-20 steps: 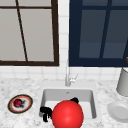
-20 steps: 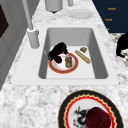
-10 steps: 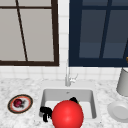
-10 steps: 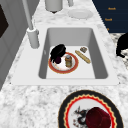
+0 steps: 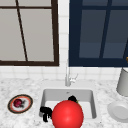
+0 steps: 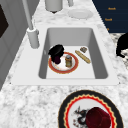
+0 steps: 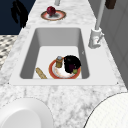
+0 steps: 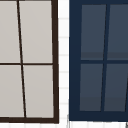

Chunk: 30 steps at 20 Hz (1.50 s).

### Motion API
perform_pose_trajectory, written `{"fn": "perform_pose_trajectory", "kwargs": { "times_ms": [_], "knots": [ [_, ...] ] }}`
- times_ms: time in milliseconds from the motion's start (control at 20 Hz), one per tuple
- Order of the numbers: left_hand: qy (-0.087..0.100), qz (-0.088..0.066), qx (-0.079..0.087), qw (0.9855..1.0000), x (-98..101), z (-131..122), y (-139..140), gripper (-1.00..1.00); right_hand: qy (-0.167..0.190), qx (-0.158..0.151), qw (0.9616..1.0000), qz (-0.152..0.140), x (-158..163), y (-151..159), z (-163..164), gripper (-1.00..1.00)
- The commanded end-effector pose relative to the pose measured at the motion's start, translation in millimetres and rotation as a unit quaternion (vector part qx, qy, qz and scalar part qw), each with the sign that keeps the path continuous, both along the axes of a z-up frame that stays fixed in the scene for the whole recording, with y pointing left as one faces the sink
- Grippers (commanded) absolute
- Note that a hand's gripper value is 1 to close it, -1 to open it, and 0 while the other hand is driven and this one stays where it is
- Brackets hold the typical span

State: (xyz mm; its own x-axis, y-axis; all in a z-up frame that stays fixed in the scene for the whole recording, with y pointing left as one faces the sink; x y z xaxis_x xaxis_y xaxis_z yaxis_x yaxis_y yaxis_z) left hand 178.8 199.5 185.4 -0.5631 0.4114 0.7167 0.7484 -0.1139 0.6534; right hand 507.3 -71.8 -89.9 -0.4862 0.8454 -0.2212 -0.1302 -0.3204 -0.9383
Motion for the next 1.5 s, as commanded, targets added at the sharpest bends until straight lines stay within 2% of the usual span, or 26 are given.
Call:
{"fn": "perform_pose_trajectory", "kwargs": {
  "times_ms": [0,150,350,550,650,900,1250,1450],
  "knots": [
    [0.0,0.0,0.0,1.0,0.0,0,0,0.0,-0.019,0.0,0.9998,-0.002,-2,-16,12,1.0],
    [0.0,0.0,0.0,1.0,0.0,0,0,0.0,-0.033,0.005,0.9994,0.003,-5,-21,33,1.0],
    [0.0,0.0,0.0,1.0,0.0,0,0,0.0,-0.028,0.019,0.9994,-0.004,-14,-23,57,1.0],
    [0.0,0.0,0.0,1.0,0.0,0,0,0.0,-0.028,0.02,0.9988,-0.037,-13,-12,79,1.0],
    [0.0,0.0,0.0,1.0,0.0,0,0,0.0,-0.023,0.021,0.9981,-0.054,-23,-20,97,1.0],
    [0.0,0.0,0.0,1.0,0.0,0,0,0.0,-0.028,0.014,0.9972,-0.068,-34,-21,136,1.0],
    [0.0,0.0,0.0,1.0,0.0,0,0,0.0,-0.043,0.006,0.9975,-0.056,-55,-38,180,1.0],
    [0.0,0.0,0.0,1.0,0.0,0,0,0.0,-0.043,0.007,0.9973,-0.058,-69,-48,206,1.0]
  ]
}}
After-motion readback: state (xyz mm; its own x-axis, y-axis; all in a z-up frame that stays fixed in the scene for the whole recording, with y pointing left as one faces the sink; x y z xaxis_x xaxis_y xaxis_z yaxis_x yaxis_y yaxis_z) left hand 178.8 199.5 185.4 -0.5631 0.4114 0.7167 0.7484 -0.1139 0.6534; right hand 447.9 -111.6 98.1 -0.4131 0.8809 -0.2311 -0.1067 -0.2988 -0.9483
